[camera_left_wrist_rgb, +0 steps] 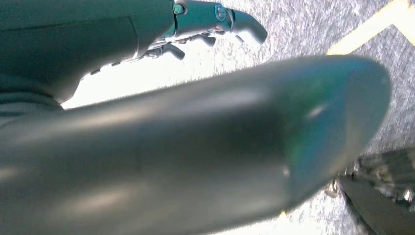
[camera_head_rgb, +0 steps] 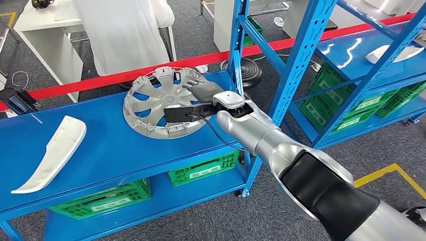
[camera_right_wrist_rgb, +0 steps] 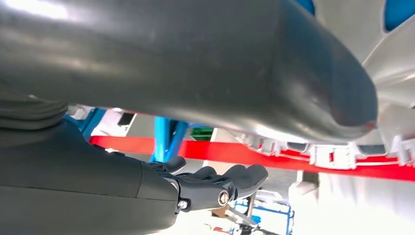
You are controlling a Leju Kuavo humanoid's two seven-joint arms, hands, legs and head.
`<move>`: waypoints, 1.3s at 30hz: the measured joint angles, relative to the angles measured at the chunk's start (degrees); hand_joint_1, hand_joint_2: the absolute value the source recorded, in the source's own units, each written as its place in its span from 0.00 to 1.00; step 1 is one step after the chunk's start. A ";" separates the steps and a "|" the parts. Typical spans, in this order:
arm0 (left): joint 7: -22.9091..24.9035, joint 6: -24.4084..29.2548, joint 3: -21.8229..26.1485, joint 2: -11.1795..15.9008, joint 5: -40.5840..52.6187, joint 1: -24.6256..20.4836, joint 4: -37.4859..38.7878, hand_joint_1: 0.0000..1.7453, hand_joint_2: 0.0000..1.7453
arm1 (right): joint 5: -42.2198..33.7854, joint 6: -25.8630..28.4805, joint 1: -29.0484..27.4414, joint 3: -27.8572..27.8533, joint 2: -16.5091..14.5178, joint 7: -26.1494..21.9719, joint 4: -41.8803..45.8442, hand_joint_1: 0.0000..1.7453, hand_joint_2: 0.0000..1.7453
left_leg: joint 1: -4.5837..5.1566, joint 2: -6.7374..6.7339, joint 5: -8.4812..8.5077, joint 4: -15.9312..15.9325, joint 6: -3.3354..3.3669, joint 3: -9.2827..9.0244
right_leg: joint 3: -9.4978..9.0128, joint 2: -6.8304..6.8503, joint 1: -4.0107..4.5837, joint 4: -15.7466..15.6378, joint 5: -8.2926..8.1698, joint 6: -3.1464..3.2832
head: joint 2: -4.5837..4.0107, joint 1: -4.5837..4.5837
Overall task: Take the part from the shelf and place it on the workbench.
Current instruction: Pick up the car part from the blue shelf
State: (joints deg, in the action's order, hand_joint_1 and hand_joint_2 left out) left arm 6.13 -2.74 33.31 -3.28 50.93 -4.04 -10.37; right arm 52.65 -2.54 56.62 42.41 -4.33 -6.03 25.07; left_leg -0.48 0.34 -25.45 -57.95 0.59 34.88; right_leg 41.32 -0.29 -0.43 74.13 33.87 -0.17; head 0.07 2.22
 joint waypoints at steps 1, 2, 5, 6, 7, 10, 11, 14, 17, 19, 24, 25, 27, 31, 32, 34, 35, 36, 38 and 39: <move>-0.13 0.00 0.01 -0.05 0.00 0.05 0.01 0.00 0.00 | -0.01 -0.08 -0.11 0.08 -0.37 -0.08 0.01 0.00 0.00 | -0.01 0.06 -0.44 -0.17 -0.16 -0.44 | -0.57 0.03 -0.09 -2.67 -2.51 0.03 | 0.00 0.03; -0.31 0.00 0.01 -0.13 0.00 0.10 0.01 0.00 0.00 | -0.02 -0.14 -0.19 0.15 -0.77 -0.14 0.01 0.00 0.00 | -0.03 0.10 -0.93 -0.35 -0.41 -0.83 | -1.76 0.07 -0.14 -6.40 -5.04 0.15 | 0.00 0.04; -0.81 0.05 0.03 -0.21 0.09 -0.17 -0.01 0.00 0.00 | -0.25 -0.33 -0.58 0.46 -2.08 -0.22 0.00 0.00 0.00 | 0.21 0.18 -1.94 -0.93 -1.24 -1.20 | -4.76 0.03 0.06 -13.71 -7.78 0.66 | 0.00 -0.04; -0.90 0.09 0.03 -0.20 0.17 -0.27 -0.02 0.00 0.00 | -0.36 -0.34 -0.84 0.57 -2.42 -0.20 -0.01 0.00 0.00 | 0.30 0.20 -2.02 -0.98 -1.27 -1.19 | -5.01 -0.04 0.13 -14.11 -7.53 0.76 | 0.01 -0.08; -0.97 0.13 0.04 -0.18 0.28 -0.28 -0.02 0.00 0.00 | -0.47 -0.32 -1.18 0.66 -2.68 -0.15 -0.02 0.00 0.00 | 0.30 0.18 -2.02 -0.86 -1.21 -1.23 | -5.03 -0.10 0.12 -14.27 -7.43 0.87 | 0.01 -0.09; -1.01 0.14 0.04 -0.20 0.65 -0.19 -0.01 0.00 0.00 | -0.78 -0.15 -2.15 0.73 -2.85 -0.02 -0.09 0.00 0.00 | 0.31 0.07 -1.95 -0.36 -1.20 -1.56 | -5.08 -0.27 0.16 -14.38 -7.34 1.12 | 0.00 -0.09; -0.99 0.14 0.04 -0.21 0.77 -0.18 -0.01 0.00 0.00 | -0.89 -0.12 -2.40 0.73 -2.87 -0.01 -0.16 0.00 0.00 | 0.30 0.05 -1.92 -0.22 -1.27 -1.65 | -5.10 -0.28 0.17 -14.38 -7.29 1.22 | 0.00 -0.10; -0.87 0.14 0.04 -0.19 0.96 -0.17 -0.01 0.00 0.00 | -1.27 -0.07 -2.97 0.74 -2.89 0.08 -0.48 0.00 0.00 | 0.30 0.04 -1.84 0.08 -1.64 -1.82 | -5.15 -0.27 0.20 -14.38 -7.21 1.44 | 0.00 -0.10; -0.78 0.14 0.04 -0.19 1.04 -0.15 -0.01 0.00 0.00 | -1.58 0.10 -3.53 0.75 -2.93 0.18 -0.73 0.00 0.00 | 0.28 0.04 -1.77 0.21 -2.08 -1.89 | -5.17 -0.27 0.22 -14.37 -7.20 1.53 | 0.00 -0.09; -0.75 0.14 0.04 -0.19 1.05 -0.17 -0.01 0.00 0.00 | -1.68 0.27 -3.89 0.75 -3.02 0.17 -0.84 0.00 0.00 | 0.28 0.04 -1.74 0.22 -2.14 -1.89 | -5.19 -0.26 0.22 -14.37 -7.22 1.56 | 0.00 -0.08; -0.82 -0.08 0.04 -0.19 1.28 -0.27 -0.02 0.00 0.00 | -1.82 0.40 -4.60 0.75 -3.72 0.17 -0.95 0.00 0.00 | 0.31 0.04 -1.72 0.18 -2.17 -1.90 | -5.28 -0.26 0.18 -14.39 -7.26 1.59 | 0.00 -0.08; -0.88 -0.11 0.04 -0.19 1.36 -0.29 -0.02 0.00 0.00 | -1.85 0.37 -4.70 0.75 -3.94 0.17 -0.97 0.00 0.00 | 0.32 0.04 -1.72 0.16 -2.17 -1.90 | -5.30 -0.25 0.17 -14.40 -7.26 1.59 | 0.00 -0.08; -1.07 -0.12 0.04 -0.19 1.46 -0.31 -0.03 0.00 0.00 | -1.87 0.28 -4.79 0.75 -4.39 0.17 -1.06 0.00 0.00 | 0.33 0.04 -1.73 0.12 -2.17 -1.90 | -5.34 -0.24 0.16 -14.42 -7.27 1.57 | 0.00 -0.08; -1.40 -0.12 0.04 -0.19 1.51 -0.31 -0.03 0.00 0.00 | -1.85 -0.09 -4.94 0.75 -5.15 0.15 -1.36 0.00 0.00 | 0.34 0.04 -1.73 0.07 -2.16 -1.90 | -5.38 -0.23 0.15 -14.43 -7.29 1.55 | 0.00 -0.08; -1.34 -0.12 0.04 -0.19 1.53 -0.31 -0.03 0.00 0.00 | -1.83 -0.22 -4.98 0.75 -5.31 0.15 -1.43 0.00 0.00 | 0.34 0.04 -1.73 0.07 -2.16 -1.90 | -5.39 -0.22 0.15 -14.43 -7.29 1.55 | 0.00 -0.08; -1.05 -0.15 0.04 -0.19 1.57 -0.30 -0.03 0.00 0.00 | -1.77 -0.41 -5.04 0.75 -5.49 0.15 -1.55 0.00 0.00 | 0.34 0.05 -1.73 0.06 -2.16 -1.90 | -5.39 -0.21 0.15 -14.44 -7.29 1.55 | 0.00 -0.08; -0.87 -0.17 0.04 -0.19 1.61 -0.30 -0.02 0.00 0.00 | -1.75 -0.44 -5.05 0.75 -5.54 0.15 -1.62 0.00 0.00 | 0.34 0.05 -1.73 0.06 -2.16 -1.90 | -5.40 -0.20 0.15 -14.44 -7.29 1.55 | 0.00 -0.08; -0.73 -0.22 0.04 -0.19 1.66 -0.29 -0.02 0.00 0.00 | -1.73 -0.44 -5.05 0.75 -5.55 0.15 -1.69 0.00 0.00 | 0.34 0.05 -1.73 0.06 -2.16 -1.90 | -5.40 -0.20 0.15 -14.44 -7.29 1.55 | 0.00 -0.08; -0.43 -0.32 0.04 -0.19 1.83 -0.29 -0.01 0.00 0.00 | -1.71 -0.44 -5.06 0.75 -5.55 0.15 -1.81 0.00 0.00 | 0.34 0.05 -1.73 0.06 -2.16 -1.91 | -5.41 -0.19 0.15 -14.44 -7.29 1.55 | 0.00 -0.08; -0.31 -0.36 0.04 -0.19 1.90 -0.29 -0.01 0.00 0.00 | -1.70 -0.44 -5.07 0.75 -5.55 0.15 -1.86 0.00 0.00 | 0.34 0.05 -1.73 0.06 -2.16 -1.91 | -5.41 -0.20 0.15 -14.44 -7.29 1.55 | 0.00 -0.08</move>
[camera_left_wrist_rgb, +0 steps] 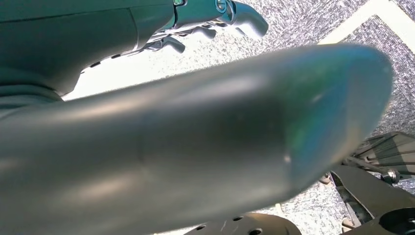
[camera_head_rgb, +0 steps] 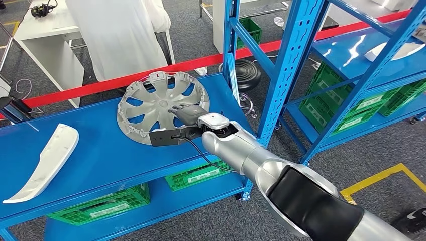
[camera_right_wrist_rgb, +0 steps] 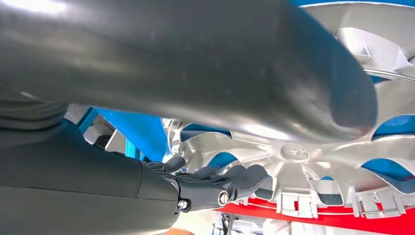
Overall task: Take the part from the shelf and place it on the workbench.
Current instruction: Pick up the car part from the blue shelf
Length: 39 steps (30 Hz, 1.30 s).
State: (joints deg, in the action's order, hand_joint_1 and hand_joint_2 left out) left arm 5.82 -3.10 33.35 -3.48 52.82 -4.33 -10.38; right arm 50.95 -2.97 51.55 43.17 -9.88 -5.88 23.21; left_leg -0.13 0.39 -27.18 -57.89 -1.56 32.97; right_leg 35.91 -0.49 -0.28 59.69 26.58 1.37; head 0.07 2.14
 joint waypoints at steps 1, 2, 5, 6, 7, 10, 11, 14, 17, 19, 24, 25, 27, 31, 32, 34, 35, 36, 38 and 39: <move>0.10 -0.04 0.00 -0.01 0.04 0.00 0.00 0.00 0.00 | 0.00 0.00 0.00 0.00 0.00 0.00 -0.04 0.00 0.00 | 0.00 0.00 0.00 0.00 0.00 0.00 | 0.00 0.00 0.00 0.00 0.00 0.00 | 0.00 0.00; 0.15 -0.07 0.00 -0.01 0.05 0.00 0.00 0.00 0.00 | 0.00 0.00 -0.01 0.00 0.00 0.00 -0.08 0.00 0.00 | 0.00 0.00 0.00 0.00 0.00 0.00 | 0.00 0.00 0.00 0.00 0.00 0.00 | 0.00 0.00; 0.26 -0.18 0.00 0.00 0.09 -0.01 -0.01 0.00 0.00 | 0.01 0.00 -0.03 0.00 0.00 0.00 -0.15 0.00 0.00 | 0.07 0.00 -0.09 -0.18 0.14 0.02 | -0.02 0.00 -0.09 -0.07 -0.06 -0.09 | 0.00 -0.01; 0.29 -0.23 0.00 0.00 0.11 -0.02 -0.01 0.00 0.00 | 0.02 0.00 -0.06 0.00 0.00 0.00 -0.16 0.00 0.00 | 0.10 0.01 -0.13 -0.26 0.21 0.04 | -0.02 -0.01 -0.12 -0.09 -0.08 -0.14 | 0.00 -0.01; 0.32 -0.28 0.00 0.00 0.14 -0.03 -0.02 0.00 0.00 | 0.03 0.00 -0.10 0.00 0.00 0.00 -0.19 0.00 0.00 | 0.12 0.01 -0.18 -0.32 0.28 0.05 | -0.03 -0.01 -0.13 -0.09 -0.10 -0.18 | 0.00 -0.01; 0.34 -0.42 0.00 0.00 0.18 -0.10 -0.02 0.00 0.00 | 0.06 0.03 -0.27 0.00 0.00 0.01 -0.26 0.00 0.00 | 0.18 0.00 -0.31 -0.56 0.53 0.14 | -0.06 -0.02 -0.19 -0.09 -0.13 -0.38 | 0.00 -0.01; 0.34 -0.44 0.00 0.00 0.19 -0.15 -0.02 0.00 0.00 | 0.07 0.05 -0.30 0.00 0.00 0.01 -0.28 0.00 0.00 | 0.22 -0.01 -0.35 -0.63 0.65 0.19 | -0.09 -0.02 -0.22 -0.14 -0.16 -0.51 | 0.00 -0.01; 0.42 -0.49 0.00 -0.11 0.36 -0.41 -0.03 0.00 0.00 | 0.08 0.18 -0.34 0.01 0.04 0.04 -0.33 0.00 0.00 | -0.11 -0.15 0.02 0.30 1.32 -0.33 | -0.21 0.00 -0.15 -0.17 0.00 -1.13 | 0.00 0.01; 0.55 -0.51 0.00 -0.28 0.66 -0.68 -0.07 0.00 0.00 | 0.09 0.30 -0.47 0.03 0.23 0.08 -0.36 0.00 0.00 | -0.52 -0.45 0.44 1.32 1.96 -1.08 | 2.83 0.08 -0.21 6.27 3.31 -1.74 | 0.00 0.21; 0.64 -0.51 0.00 -0.31 0.78 -0.76 -0.08 0.00 0.00 | 0.12 0.33 -0.90 0.05 0.42 0.19 -0.42 0.00 0.00 | -0.57 -0.47 0.29 1.21 2.02 -1.10 | 6.55 0.11 -0.48 13.16 5.78 -2.15 | 0.00 0.29; 0.79 -0.53 0.00 -0.50 0.98 -0.82 -0.09 0.00 0.00 | 0.20 0.34 -1.40 0.08 0.69 0.14 -0.48 0.00 0.00 | -1.15 -0.38 -1.28 -0.42 0.55 -1.15 | 2.90 0.26 -1.03 4.01 -0.13 -2.71 | 0.00 0.38; 0.83 -0.53 0.00 -0.48 1.01 -0.90 -0.11 0.00 0.00 | 0.21 0.34 -1.41 0.10 0.69 0.08 -0.48 0.00 0.00 | -1.14 -0.36 -1.62 -0.73 0.10 -1.10 | 1.80 0.19 -0.96 1.87 -0.56 -2.40 | 0.00 0.42; 0.95 -0.53 0.00 -0.43 1.04 -1.00 -0.13 0.00 0.00 | 0.27 0.35 -1.46 0.14 0.73 0.02 -0.49 0.00 0.00 | -1.07 -0.31 -1.93 -0.77 -0.68 -1.13 | 1.33 -0.04 -0.64 1.09 -0.08 -1.36 | 0.00 0.52; 1.22 -0.53 0.01 -0.47 1.11 -1.10 -0.16 0.00 0.00 | 0.30 0.44 -1.37 0.15 0.62 -0.13 -0.44 0.00 0.00 | -1.26 -0.37 -3.65 -3.69 -1.78 -0.09 | 0.23 -0.10 -0.87 0.62 0.35 0.44 | 0.00 0.33; 1.22 -0.53 0.01 -0.49 1.13 -1.12 -0.16 0.00 0.00 | 0.31 0.46 -1.38 0.16 0.58 -0.14 -0.44 0.00 0.00 | -1.27 -0.38 -4.86 -6.93 -1.88 1.64 | -0.11 -0.06 -0.83 0.54 0.56 0.75 | 0.00 0.26; 1.26 -0.53 0.01 -0.52 1.14 -1.07 -0.15 0.00 0.00 | 0.31 0.46 -1.49 0.17 0.50 -0.15 -0.44 0.00 0.00 | -1.25 -0.39 -7.06 -14.27 -1.94 6.10 | -0.56 -0.02 -0.63 0.54 0.96 1.17 | 0.00 0.24; 1.28 -0.53 0.01 -0.52 1.15 -1.00 -0.15 0.00 0.00 | 0.31 0.46 -1.57 0.17 0.49 -0.14 -0.45 0.00 0.00 | -1.22 -0.39 -7.03 -16.29 -1.89 7.74 | -0.78 -0.06 -0.52 0.55 1.16 1.27 | 0.00 0.23; 1.31 -0.53 0.01 -0.51 1.15 -0.94 -0.15 0.00 0.00 | 0.31 0.46 -1.62 0.17 0.49 -0.14 -0.45 0.00 0.00 | -1.18 -0.38 -5.84 -16.19 -1.73 8.36 | -1.05 -0.13 -0.43 0.55 1.37 1.30 | 0.00 0.24; 1.32 -0.53 0.02 -0.47 1.17 -0.88 -0.15 0.00 0.00 | 0.31 0.46 -1.62 0.17 0.45 -0.14 -0.44 0.00 0.00 | -1.00 -0.38 -1.03 -10.18 -1.12 6.59 | -1.77 -0.30 -0.37 0.55 1.90 1.17 | 0.00 0.22; 1.31 -0.53 0.02 -0.44 1.19 -0.90 -0.15 0.00 0.00 | 0.31 0.46 -1.60 0.17 0.42 -0.14 -0.44 0.00 0.00 | -0.79 -0.37 0.87 -6.52 -0.79 5.06 | -2.08 -0.35 -0.28 0.55 2.17 1.00 | 0.00 0.23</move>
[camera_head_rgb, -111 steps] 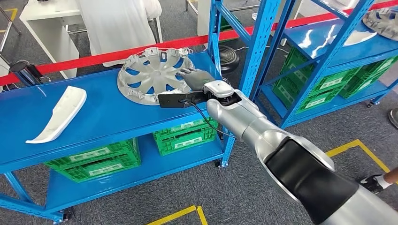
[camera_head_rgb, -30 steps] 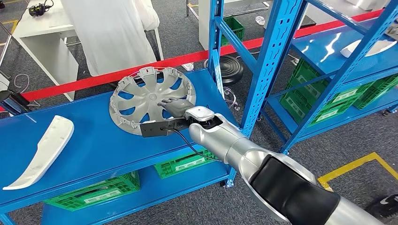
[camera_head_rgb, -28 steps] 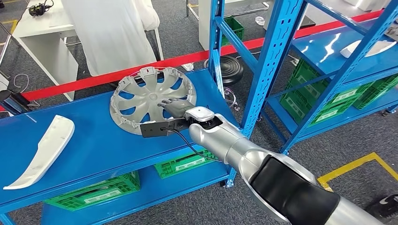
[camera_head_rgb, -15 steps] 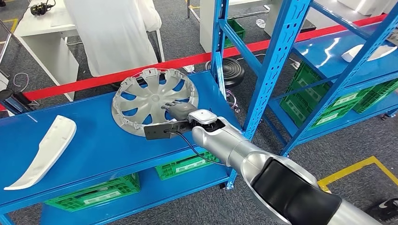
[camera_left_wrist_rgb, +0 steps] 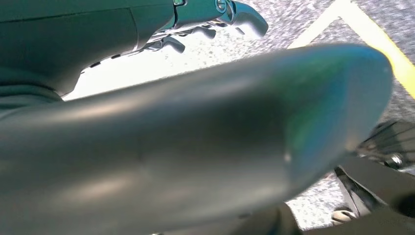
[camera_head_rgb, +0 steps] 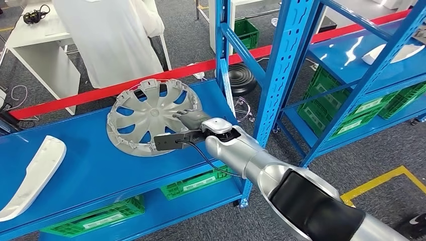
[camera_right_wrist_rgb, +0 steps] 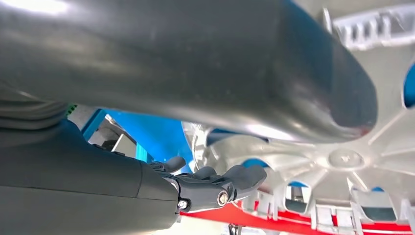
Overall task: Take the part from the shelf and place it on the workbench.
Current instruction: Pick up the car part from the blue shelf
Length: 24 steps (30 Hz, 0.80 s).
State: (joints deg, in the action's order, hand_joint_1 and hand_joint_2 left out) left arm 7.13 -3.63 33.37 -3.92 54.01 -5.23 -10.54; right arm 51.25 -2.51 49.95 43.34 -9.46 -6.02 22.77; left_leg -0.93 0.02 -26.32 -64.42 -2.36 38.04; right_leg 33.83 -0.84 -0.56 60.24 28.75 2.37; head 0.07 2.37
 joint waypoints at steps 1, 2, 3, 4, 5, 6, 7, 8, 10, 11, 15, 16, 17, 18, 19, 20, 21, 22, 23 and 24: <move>-0.03 0.00 0.01 0.01 0.02 -0.06 0.00 0.00 0.00 | 0.00 0.01 0.02 0.00 -0.03 -0.01 0.00 0.00 0.00 | 0.20 0.01 1.02 2.94 0.28 -1.29 | -0.15 -0.04 0.07 0.02 0.20 -0.24 | 0.00 0.00; -0.10 0.00 0.01 0.02 0.07 -0.11 0.00 0.00 0.00 | 0.00 0.01 0.02 0.01 -0.04 -0.02 -0.01 0.00 0.00 | 0.36 0.04 1.33 4.71 0.45 -2.09 | -0.20 -0.06 0.15 0.03 0.34 -0.47 | 0.00 0.02; -0.25 0.00 0.01 -0.03 0.15 -0.14 0.00 0.00 0.00 | -0.01 0.02 0.01 0.02 -0.04 -0.07 -0.01 0.00 0.00 | 0.45 0.10 1.07 5.31 0.45 -2.42 | -0.18 -0.08 0.25 -0.02 0.39 -0.54 | 0.00 0.05; -0.45 0.00 0.01 -0.08 0.28 -0.15 0.00 0.00 0.00 | -0.03 0.03 0.01 0.04 -0.04 -0.13 -0.02 0.00 0.00 | 0.45 0.18 1.05 5.67 0.42 -2.52 | -0.19 -0.06 0.27 -0.10 0.38 -0.57 | 0.00 0.09; -0.73 0.00 0.01 -0.11 0.45 -0.11 0.00 0.00 0.00 | -0.04 0.03 0.00 0.07 -0.03 -0.20 -0.02 0.00 0.00 | 0.45 0.28 1.08 5.75 0.42 -2.51 | -0.29 0.00 0.29 -0.24 0.38 -0.52 | 0.00 0.12; -1.02 0.00 0.01 -0.13 0.63 -0.07 -0.01 0.00 0.00 | -0.08 0.04 0.02 0.10 -0.03 -0.28 -0.02 0.00 0.00 | 0.45 0.37 1.05 5.76 0.46 -2.52 | -0.42 0.07 0.30 -0.42 0.36 -0.45 | 0.00 0.13; -1.32 0.00 0.02 -0.09 0.79 -0.08 -0.01 0.00 0.00 | -0.13 0.04 0.04 0.11 -0.04 -0.38 -0.02 0.00 0.00 | 0.49 0.44 1.00 5.76 0.58 -2.52 | -0.54 0.15 0.28 -0.58 0.35 -0.52 | 0.00 0.14; -1.60 0.00 0.03 -0.07 0.91 -0.10 -0.02 0.00 0.00 | -0.20 0.04 0.04 0.13 -0.06 -0.51 -0.02 0.00 0.00 | 0.51 0.48 0.94 5.75 0.73 -2.53 | -0.65 0.19 0.27 -0.74 0.33 -0.58 | 0.00 0.14; -1.99 0.00 0.09 -0.06 1.06 -0.18 -0.02 0.00 0.00 | -0.36 0.04 0.04 0.15 -0.18 -0.85 -0.02 0.00 0.00 | 0.52 0.50 0.88 5.75 0.96 -2.54 | -0.82 0.22 0.26 -1.02 0.26 -0.77 | 0.00 0.15; -2.09 0.00 0.16 -0.07 1.13 -0.20 -0.02 0.00 0.00 | -0.43 0.04 0.04 0.16 -0.27 -0.96 -0.02 0.00 0.00 | 0.53 0.49 0.86 5.74 1.05 -2.55 | -0.88 0.22 0.26 -1.14 0.22 -0.88 | 0.00 0.15; -2.18 0.00 0.44 -0.08 1.37 -0.34 -0.02 0.00 0.00 | -0.90 -0.02 0.06 0.17 -1.12 -1.02 -0.08 0.00 0.00 | 0.54 0.47 0.89 5.72 1.20 -2.55 | -0.96 0.21 0.23 -1.34 0.10 -1.44 | 0.00 0.14; -2.17 0.00 0.47 -0.07 1.46 -0.43 -0.02 0.00 0.00 | -1.01 -0.09 0.07 0.18 -1.45 -1.02 -0.13 0.00 0.00 | 0.54 0.47 0.90 5.72 1.22 -2.55 | -0.96 0.21 0.22 -1.35 0.08 -1.52 | 0.00 0.13; -2.14 -0.01 0.50 -0.05 1.56 -0.51 -0.02 0.00 0.00 | -1.13 -0.18 0.08 0.18 -1.79 -1.01 -0.21 0.00 0.00 | 0.54 0.47 0.91 5.72 1.23 -2.55 | -0.97 0.22 0.22 -1.35 0.07 -1.57 | 0.00 0.12; -2.09 -0.01 0.51 -0.04 1.68 -0.59 -0.02 0.00 0.00 | -1.24 -0.27 0.08 0.19 -2.15 -1.00 -0.30 0.00 0.00 | 0.54 0.47 0.92 5.72 1.24 -2.56 | -0.97 0.23 0.23 -1.35 0.06 -1.59 | 0.00 0.12; -2.05 -0.03 0.53 -0.04 1.79 -0.64 -0.02 0.00 0.00 | -1.36 -0.34 0.08 0.19 -2.53 -0.98 -0.40 0.00 0.00 | 0.54 0.47 0.92 5.72 1.24 -2.57 | -0.97 0.23 0.23 -1.35 0.06 -1.59 | 0.00 0.12; -2.02 -0.05 0.54 -0.04 1.87 -0.69 -0.02 0.00 0.00 | -1.45 -0.38 0.09 0.19 -2.90 -0.93 -0.49 0.00 0.00 | 0.54 0.46 0.93 5.72 1.24 -2.58 | -0.97 0.23 0.24 -1.34 0.06 -1.60 | 0.00 0.12; -2.01 -0.07 0.55 -0.04 1.91 -0.72 -0.02 0.00 0.00 | -1.51 -0.41 0.09 0.19 -3.23 -0.89 -0.59 0.00 0.00 | 0.54 0.45 0.93 5.72 1.23 -2.59 | -0.97 0.23 0.25 -1.34 0.06 -1.59 | 0.00 0.12; -2.01 -0.09 0.56 -0.04 1.92 -0.74 -0.02 0.00 0.00 | -1.55 -0.43 0.09 0.19 -3.51 -0.85 -0.68 0.00 0.00 | 0.53 0.44 0.94 5.72 1.22 -2.61 | -0.98 0.23 0.25 -1.33 0.06 -1.59 | 0.00 0.12; -2.02 -0.10 0.56 -0.04 1.92 -0.76 -0.02 0.00 0.00 | -1.59 -0.45 0.09 0.20 -3.72 -0.80 -0.78 0.00 0.00 | 0.52 0.44 0.95 5.73 1.21 -2.61 | -0.98 0.23 0.26 -1.32 0.06 -1.59 | 0.00 0.12; -2.01 -0.10 0.57 -0.04 1.93 -0.76 -0.02 0.00 0.00 | -1.62 -0.46 0.09 0.20 -3.89 -0.76 -0.91 0.00 0.00 | 0.51 0.44 0.96 5.73 1.20 -2.62 | -0.98 0.23 0.27 -1.32 0.06 -1.59 | 0.01 0.12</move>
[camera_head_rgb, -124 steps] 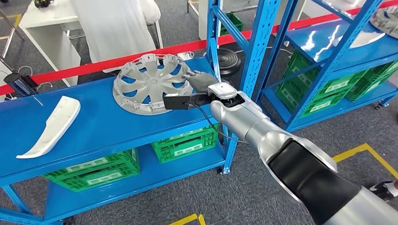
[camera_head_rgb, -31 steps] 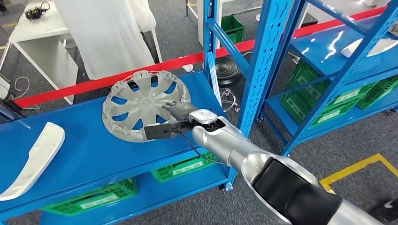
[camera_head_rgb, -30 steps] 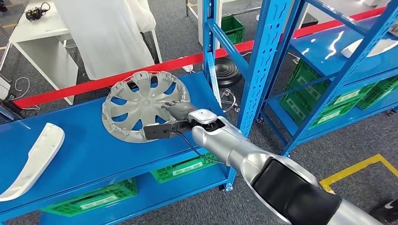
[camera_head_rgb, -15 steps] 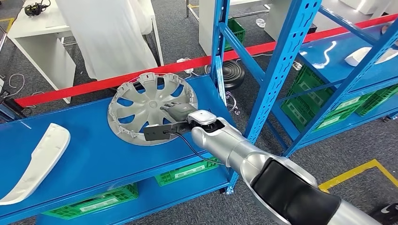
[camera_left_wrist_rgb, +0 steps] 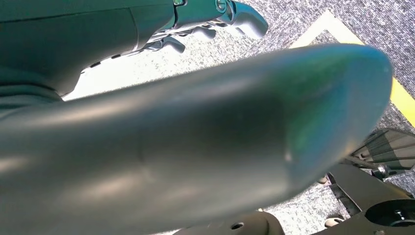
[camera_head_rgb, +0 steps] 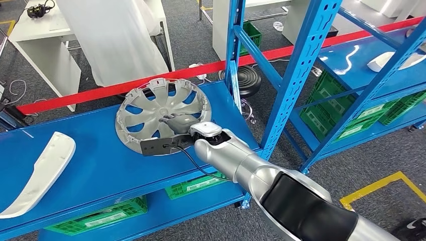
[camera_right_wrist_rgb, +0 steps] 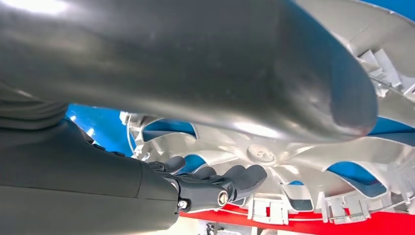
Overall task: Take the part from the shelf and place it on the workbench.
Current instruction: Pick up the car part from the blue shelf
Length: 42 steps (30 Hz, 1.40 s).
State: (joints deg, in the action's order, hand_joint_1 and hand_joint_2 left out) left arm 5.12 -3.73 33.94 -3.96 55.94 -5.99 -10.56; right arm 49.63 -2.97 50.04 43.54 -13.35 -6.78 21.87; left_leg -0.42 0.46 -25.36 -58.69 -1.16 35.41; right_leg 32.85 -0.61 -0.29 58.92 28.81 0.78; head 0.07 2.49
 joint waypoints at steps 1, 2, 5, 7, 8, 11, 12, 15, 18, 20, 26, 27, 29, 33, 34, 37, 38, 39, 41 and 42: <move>0.00 -0.01 0.01 0.00 0.01 -0.01 0.00 0.00 0.00 | -0.03 -0.01 0.00 0.00 -0.15 0.09 -0.14 0.00 0.00 | -0.01 0.00 0.01 0.01 -0.01 -0.01 | 0.00 0.00 0.00 0.01 0.00 0.00 | 0.00 0.00; 0.00 -0.01 0.01 0.00 0.02 -0.02 0.00 0.00 0.00 | -0.08 0.00 -0.01 0.00 -0.28 0.22 -0.30 0.00 0.00 | -0.01 0.00 0.02 0.02 -0.02 -0.02 | 0.00 0.00 0.01 0.01 0.00 0.00 | 0.00 0.00; 0.00 -0.01 0.01 0.00 0.09 -0.07 0.00 0.00 0.00 | -0.28 0.01 -0.03 0.00 -0.50 0.68 -0.82 0.00 0.00 | -0.02 -0.01 0.02 0.04 -0.04 -0.04 | 0.01 0.00 0.01 0.02 0.00 0.01 | -0.01 -0.01; 0.01 -0.03 0.02 0.00 0.16 -0.07 0.00 0.00 0.00 | -0.41 -0.02 -0.07 0.00 -0.52 1.16 -1.22 0.00 0.25 | -0.03 -0.01 0.02 0.05 -0.04 -0.05 | 0.01 0.00 0.01 0.03 0.01 0.01 | -0.01 -0.01; 0.03 -0.05 0.02 0.00 0.19 -0.07 0.01 0.00 0.00 | -0.53 -0.07 -0.10 -0.01 -0.54 1.74 -1.46 0.00 0.50 | -0.03 -0.01 0.02 0.05 -0.04 -0.05 | 0.01 0.00 0.02 0.03 0.01 0.01 | -0.01 -0.01; 0.16 -0.07 0.08 0.00 0.29 -0.05 0.02 0.00 0.00 | -0.98 -0.34 -0.28 -0.02 -0.54 3.89 -2.26 0.00 1.00 | -0.03 -0.01 0.02 0.05 -0.04 -0.05 | 0.01 0.00 0.03 0.03 0.01 0.02 | -0.01 0.00; 0.20 -0.07 0.11 0.00 0.37 -0.05 0.02 0.00 0.00 | -1.14 -0.51 -0.38 -0.03 -0.54 4.42 -2.49 0.00 1.00 | -0.03 -0.02 0.02 0.05 -0.04 -0.05 | 0.02 0.00 0.03 0.03 0.01 0.02 | -0.01 0.00; 0.23 -0.07 0.20 0.00 0.66 -0.04 0.02 0.00 0.00 | -1.79 -1.32 -0.77 -0.20 -0.49 6.03 -3.05 0.00 1.00 | -0.03 -0.03 0.02 0.05 -0.04 -0.05 | 0.02 -0.01 0.03 0.02 0.01 0.02 | -0.01 0.00; 0.27 -0.07 0.23 0.00 0.89 -0.04 0.02 0.00 0.00 | -2.43 -2.00 -1.22 -0.55 -0.30 6.97 -3.53 0.00 1.00 | -0.03 -0.03 0.02 0.05 -0.04 -0.05 | 0.03 -0.01 0.03 0.02 0.01 0.02 | 0.00 0.00; 0.21 -0.09 0.24 0.00 1.05 -0.04 0.02 0.00 0.00 | -2.74 -2.21 -1.45 -0.87 -0.09 7.10 -3.72 0.00 1.00 | -0.03 -0.04 0.02 0.05 -0.04 -0.05 | 0.02 -0.01 0.03 0.02 0.01 0.02 | 0.00 0.00; -0.18 -0.17 0.26 0.00 1.22 -0.04 0.02 0.00 0.00 | -3.24 -2.37 -1.73 -1.96 0.37 6.84 -3.88 0.00 1.00 | -0.03 -0.03 0.02 0.05 -0.04 -0.06 | 0.00 -0.01 0.03 0.02 0.01 0.02 | -0.01 0.00; -0.26 -0.18 0.26 0.00 1.26 -0.04 0.02 0.00 0.00 | -3.31 -2.50 -1.75 -2.05 0.44 6.77 -3.89 0.00 1.00 | -0.03 -0.03 0.02 0.05 -0.04 -0.06 | 0.00 -0.01 0.03 0.02 0.01 0.02 | -0.01 0.00; -0.33 -0.20 0.27 0.00 1.32 -0.05 0.02 0.00 0.00 | -3.38 -2.83 -1.78 -2.16 0.57 6.63 -3.90 0.00 1.00 | -0.03 -0.03 0.02 0.05 -0.04 -0.07 | 0.00 -0.02 0.03 0.02 0.01 0.02 | -0.01 0.00; -0.37 -0.20 0.27 -0.02 1.43 -0.05 0.02 0.00 0.00 | -3.43 -3.08 -1.80 -2.60 0.70 6.35 -3.92 0.00 1.00 | -0.03 -0.03 0.02 0.05 -0.04 -0.07 | 0.00 -0.02 0.03 0.02 0.01 0.02 | -0.01 0.00; -0.38 -0.20 0.27 -0.02 1.48 -0.05 0.02 0.00 0.00 | -3.44 -3.11 -1.81 -2.74 0.72 6.25 -3.92 0.00 1.00 | -0.03 -0.03 0.02 0.05 -0.04 -0.08 | 0.00 -0.02 0.03 0.02 0.01 0.02 | -0.01 0.00; -0.42 -0.20 0.27 -0.04 1.64 -0.04 0.02 0.00 0.00 | -3.48 -3.21 -1.83 -2.98 0.79 5.96 -3.93 0.00 1.00 | -0.03 -0.03 0.02 0.05 -0.04 -0.08 | -0.01 -0.02 0.03 0.02 0.01 0.02 | -0.01 0.00; -0.42 -0.20 0.27 -0.05 1.67 -0.04 0.02 0.00 0.00 | -3.48 -3.22 -1.83 -3.00 0.81 5.92 -3.93 0.00 1.00 | -0.03 -0.03 0.02 0.05 -0.04 -0.08 | -0.01 -0.02 0.03 0.02 0.01 0.02 | -0.01 0.00; -0.42 -0.20 0.27 -0.05 1.69 -0.04 0.02 0.00 0.00 | -3.48 -3.22 -1.83 -3.01 0.83 5.91 -3.94 0.00 1.00 | -0.03 -0.03 0.02 0.05 -0.04 -0.08 | -0.01 -0.02 0.03 0.02 0.01 0.02 | -0.01 0.00; -0.43 -0.20 0.27 -0.07 1.70 -0.04 0.02 0.00 0.00 | -3.49 -3.22 -1.83 -3.02 0.85 5.91 -3.95 0.00 1.00 | -0.03 -0.03 0.02 0.05 -0.04 -0.08 | -0.01 -0.02 0.03 0.02 0.01 0.02 | -0.01 0.00; -0.44 -0.20 0.27 -0.07 1.70 -0.04 0.02 0.00 0.00 | -3.49 -3.24 -1.83 -3.03 0.85 5.90 -3.95 0.00 1.00 | -0.03 -0.03 0.02 0.05 -0.04 -0.08 | -0.02 -0.02 0.03 0.02 0.01 0.02 | 0.00 0.00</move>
State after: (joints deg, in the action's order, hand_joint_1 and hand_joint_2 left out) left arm 4.68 -3.93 34.21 -4.02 57.64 -6.04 -10.54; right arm 46.15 -6.20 48.21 40.51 -12.50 -0.88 17.92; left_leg -0.45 0.43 -25.34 -58.64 -1.20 35.33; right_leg 32.83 -0.63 -0.26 58.94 28.82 0.80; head 0.07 2.49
